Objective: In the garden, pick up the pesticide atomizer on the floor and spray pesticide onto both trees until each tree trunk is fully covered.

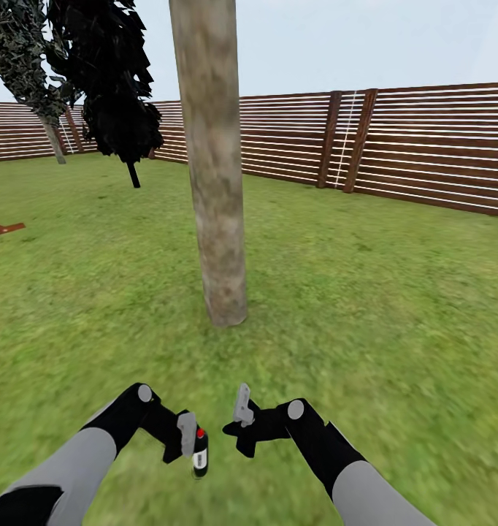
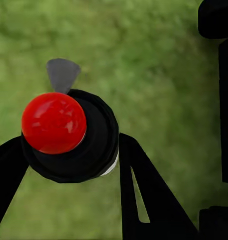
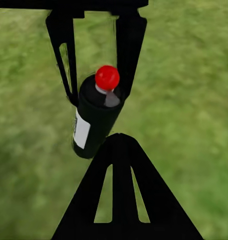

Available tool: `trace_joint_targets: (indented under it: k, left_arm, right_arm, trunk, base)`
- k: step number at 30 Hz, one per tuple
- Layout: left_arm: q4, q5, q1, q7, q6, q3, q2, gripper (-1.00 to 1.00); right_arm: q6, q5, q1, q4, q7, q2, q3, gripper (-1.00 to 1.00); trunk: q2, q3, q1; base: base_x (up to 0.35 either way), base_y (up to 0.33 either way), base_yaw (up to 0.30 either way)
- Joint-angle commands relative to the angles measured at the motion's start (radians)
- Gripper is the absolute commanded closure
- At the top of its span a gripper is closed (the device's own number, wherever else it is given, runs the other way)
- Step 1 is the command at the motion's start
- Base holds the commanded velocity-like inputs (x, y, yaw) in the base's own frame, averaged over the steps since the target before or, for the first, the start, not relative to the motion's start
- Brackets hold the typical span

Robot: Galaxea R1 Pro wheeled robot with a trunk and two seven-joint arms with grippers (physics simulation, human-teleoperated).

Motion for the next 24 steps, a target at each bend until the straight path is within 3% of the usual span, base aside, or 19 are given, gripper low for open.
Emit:
trace_joint_targets:
  k: [1, 8, 24]
  left_arm:
    - [-0.003, 0.005, 0.000, 0.000, 0.001, 0.000, -0.003, 1.00]
    - [-0.003, 0.017, 0.005, -0.003, 0.002, -0.003, -0.030, 1.00]
    - [-0.003, 0.016, 0.009, -0.003, 0.002, -0.006, -0.053, 1.00]
  right_arm:
    - [0.000, 0.000, 0.000, 0.001, 0.000, 0.000, 0.000, 1.00]
    - [0.000, 0.001, 0.000, 0.003, -0.001, 0.000, 0.000, 1.00]
    - [-0.001, 0.002, 0.000, 0.001, -0.001, 0.000, 0.000, 1.00]
  trunk:
    - [0.000, 0.000, 0.000]
    - [0.000, 0.000, 0.000]
    - [0.000, 0.000, 0.000]
  base:
    - [0.000, 0.000, 0.000]
    - [0.000, 0.000, 0.000]
    - [0.000, 0.000, 0.000]
